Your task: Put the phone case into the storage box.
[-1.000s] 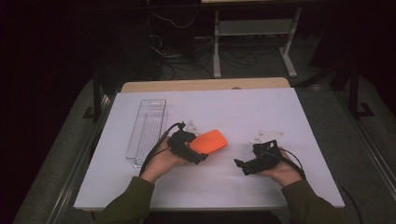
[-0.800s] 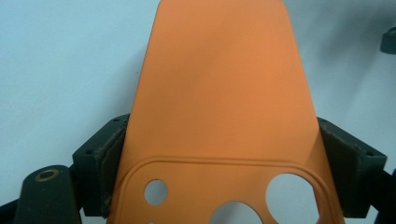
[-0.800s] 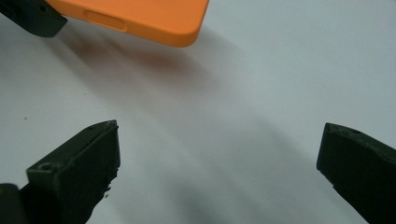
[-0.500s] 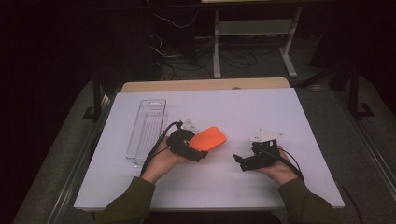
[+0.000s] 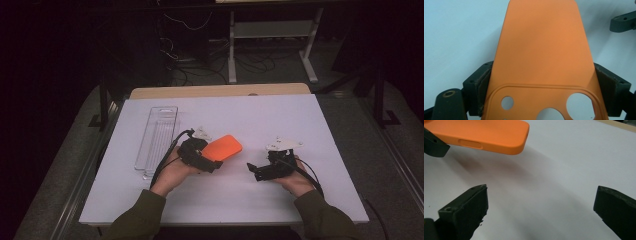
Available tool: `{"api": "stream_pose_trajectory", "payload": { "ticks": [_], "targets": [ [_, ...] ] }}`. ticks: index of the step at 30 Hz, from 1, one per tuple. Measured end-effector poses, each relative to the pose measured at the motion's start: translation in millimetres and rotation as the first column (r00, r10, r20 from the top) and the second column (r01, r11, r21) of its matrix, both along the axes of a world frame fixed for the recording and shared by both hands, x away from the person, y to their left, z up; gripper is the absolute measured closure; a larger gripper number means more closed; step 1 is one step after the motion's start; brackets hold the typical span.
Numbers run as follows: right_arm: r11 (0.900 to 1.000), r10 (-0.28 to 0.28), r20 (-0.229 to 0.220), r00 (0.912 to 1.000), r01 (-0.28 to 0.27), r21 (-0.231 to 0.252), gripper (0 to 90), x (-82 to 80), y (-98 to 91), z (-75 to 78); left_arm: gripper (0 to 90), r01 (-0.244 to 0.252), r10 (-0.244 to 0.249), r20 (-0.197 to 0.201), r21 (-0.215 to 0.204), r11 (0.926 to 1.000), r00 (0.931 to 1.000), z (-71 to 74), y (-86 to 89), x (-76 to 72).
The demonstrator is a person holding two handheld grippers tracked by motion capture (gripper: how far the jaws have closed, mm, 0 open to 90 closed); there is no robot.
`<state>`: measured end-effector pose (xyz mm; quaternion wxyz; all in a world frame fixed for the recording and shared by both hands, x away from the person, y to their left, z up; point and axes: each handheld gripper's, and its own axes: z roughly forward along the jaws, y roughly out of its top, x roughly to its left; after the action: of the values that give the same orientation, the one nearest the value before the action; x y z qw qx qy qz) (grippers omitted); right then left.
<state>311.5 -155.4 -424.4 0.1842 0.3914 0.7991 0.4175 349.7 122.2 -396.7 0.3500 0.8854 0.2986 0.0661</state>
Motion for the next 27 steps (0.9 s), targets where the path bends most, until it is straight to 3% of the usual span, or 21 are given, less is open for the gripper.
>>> {"api": "stream_pose_trajectory", "payload": {
  "ticks": [10, 27],
  "targets": [
    [0.9999, 0.005, 0.019, 0.9998, -0.005, -0.013, 0.0, 0.1, 1.7, -0.9, 14.9, 0.001, -0.001, -0.005, 0.006, 1.0, 1.0, 1.0, 1.2, -0.1],
    [0.9954, 0.036, 0.107, 0.9936, -0.026, -0.092, 0.0, -3.4, 3.7, -0.4, 14.9, 0.007, -0.007, -0.016, 0.005, 1.0, 0.9999, 0.0, 2.0, 0.6]
  ]
}}
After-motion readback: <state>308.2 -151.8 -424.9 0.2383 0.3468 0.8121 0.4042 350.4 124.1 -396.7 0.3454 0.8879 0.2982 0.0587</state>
